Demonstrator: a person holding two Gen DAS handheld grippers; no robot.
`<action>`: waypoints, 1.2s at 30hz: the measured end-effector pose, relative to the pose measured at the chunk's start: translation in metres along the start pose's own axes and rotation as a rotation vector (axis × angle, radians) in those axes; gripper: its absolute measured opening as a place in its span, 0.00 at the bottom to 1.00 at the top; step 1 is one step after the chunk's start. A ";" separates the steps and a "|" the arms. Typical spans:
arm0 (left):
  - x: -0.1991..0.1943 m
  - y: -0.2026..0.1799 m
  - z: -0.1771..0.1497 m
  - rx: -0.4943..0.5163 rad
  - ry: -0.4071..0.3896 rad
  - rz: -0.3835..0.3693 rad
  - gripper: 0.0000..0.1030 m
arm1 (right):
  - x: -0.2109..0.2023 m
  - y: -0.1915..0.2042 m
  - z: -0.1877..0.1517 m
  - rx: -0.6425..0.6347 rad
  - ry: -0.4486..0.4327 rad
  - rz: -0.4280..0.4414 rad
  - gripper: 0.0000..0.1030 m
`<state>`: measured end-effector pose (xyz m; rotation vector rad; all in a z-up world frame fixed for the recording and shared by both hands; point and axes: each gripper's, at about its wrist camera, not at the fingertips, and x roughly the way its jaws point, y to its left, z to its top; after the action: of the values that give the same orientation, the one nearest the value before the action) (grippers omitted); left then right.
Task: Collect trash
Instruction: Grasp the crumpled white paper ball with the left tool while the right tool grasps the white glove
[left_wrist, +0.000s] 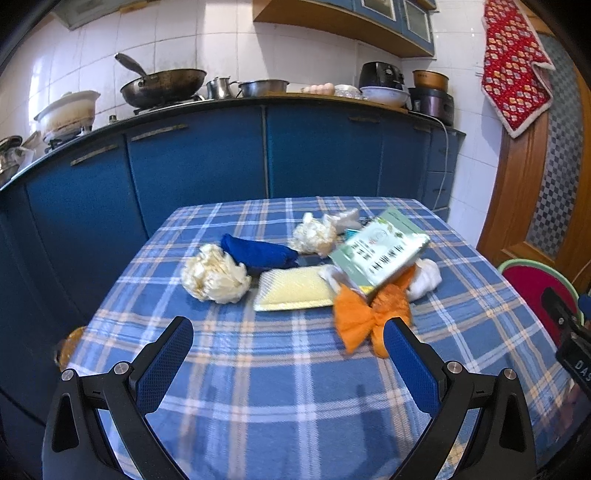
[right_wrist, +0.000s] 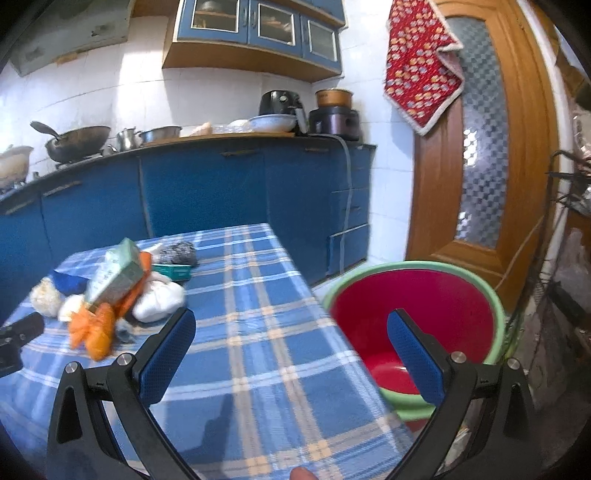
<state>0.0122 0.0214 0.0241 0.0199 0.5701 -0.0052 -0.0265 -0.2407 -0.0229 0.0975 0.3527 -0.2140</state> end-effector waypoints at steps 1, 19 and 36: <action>0.000 0.005 0.004 -0.007 0.009 0.001 0.99 | 0.001 0.001 0.004 0.011 0.015 0.022 0.99; 0.070 0.076 0.050 -0.076 0.148 0.050 0.96 | 0.068 0.046 0.041 -0.005 0.269 0.224 0.99; 0.148 0.095 0.045 -0.182 0.334 -0.113 0.69 | 0.139 0.101 0.025 -0.187 0.485 0.269 0.87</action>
<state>0.1622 0.1160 -0.0169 -0.1921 0.9031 -0.0611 0.1318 -0.1724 -0.0427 0.0101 0.8341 0.1146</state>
